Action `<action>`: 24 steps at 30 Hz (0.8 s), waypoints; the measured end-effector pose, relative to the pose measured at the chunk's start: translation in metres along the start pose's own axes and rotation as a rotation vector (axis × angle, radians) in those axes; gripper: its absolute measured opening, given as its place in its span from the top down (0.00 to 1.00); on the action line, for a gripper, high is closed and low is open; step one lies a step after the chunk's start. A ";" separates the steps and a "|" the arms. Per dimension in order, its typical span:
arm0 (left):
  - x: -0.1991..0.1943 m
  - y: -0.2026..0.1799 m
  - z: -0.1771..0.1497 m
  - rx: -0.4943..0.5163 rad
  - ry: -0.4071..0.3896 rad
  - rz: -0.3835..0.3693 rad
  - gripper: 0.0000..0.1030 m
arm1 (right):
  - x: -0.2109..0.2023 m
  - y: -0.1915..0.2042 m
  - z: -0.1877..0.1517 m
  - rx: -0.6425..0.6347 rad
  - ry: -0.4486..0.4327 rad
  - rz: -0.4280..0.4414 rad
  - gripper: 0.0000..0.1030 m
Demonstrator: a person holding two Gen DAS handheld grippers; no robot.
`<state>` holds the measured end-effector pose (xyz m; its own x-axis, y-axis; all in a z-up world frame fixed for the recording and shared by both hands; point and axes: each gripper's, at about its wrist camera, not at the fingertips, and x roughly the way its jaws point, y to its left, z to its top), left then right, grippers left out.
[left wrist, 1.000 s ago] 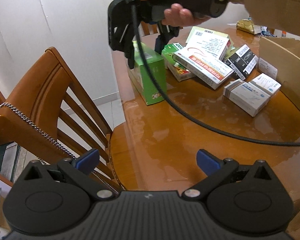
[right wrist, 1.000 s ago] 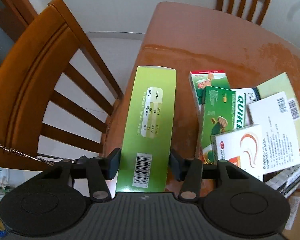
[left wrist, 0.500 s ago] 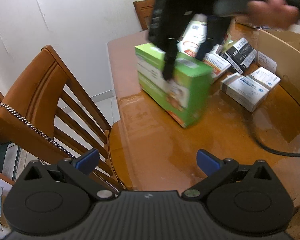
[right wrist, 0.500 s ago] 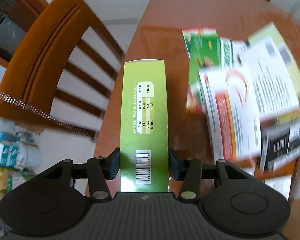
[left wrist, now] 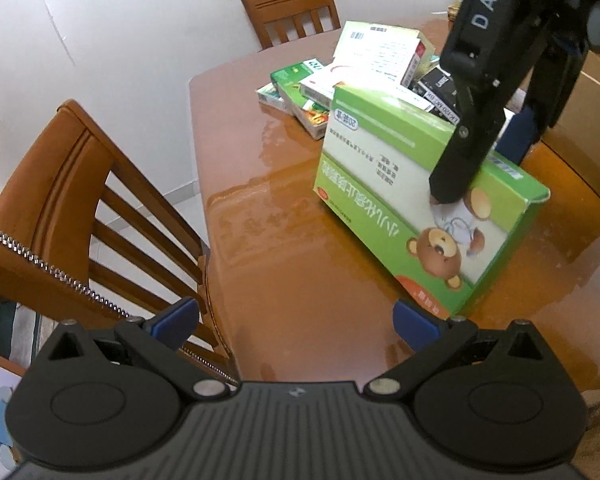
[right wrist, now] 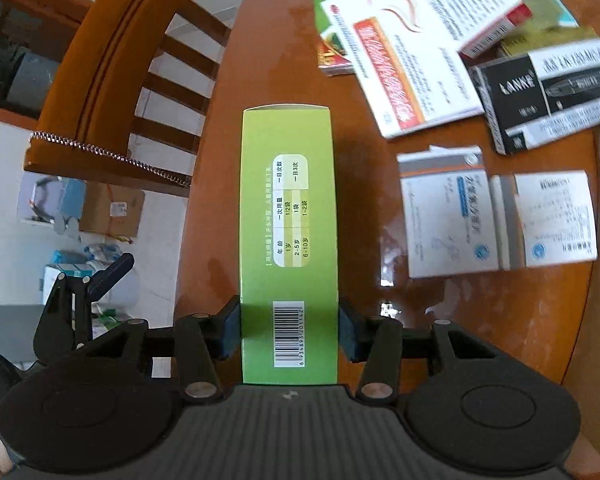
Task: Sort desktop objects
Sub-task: 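Move the right gripper down onto the green bear-printed cough granule box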
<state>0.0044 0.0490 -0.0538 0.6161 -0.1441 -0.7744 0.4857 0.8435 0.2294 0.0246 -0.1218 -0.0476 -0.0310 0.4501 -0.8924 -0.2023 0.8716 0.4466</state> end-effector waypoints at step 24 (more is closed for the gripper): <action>0.000 -0.025 0.017 0.048 0.009 0.031 0.00 | -0.004 -0.026 -0.007 -0.052 -0.045 0.016 0.19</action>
<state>0.0025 0.0194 -0.0493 0.6259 -0.1138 -0.7715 0.4962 0.8214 0.2813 0.0232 -0.1476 -0.0561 0.0096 0.4732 -0.8809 -0.2532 0.8534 0.4557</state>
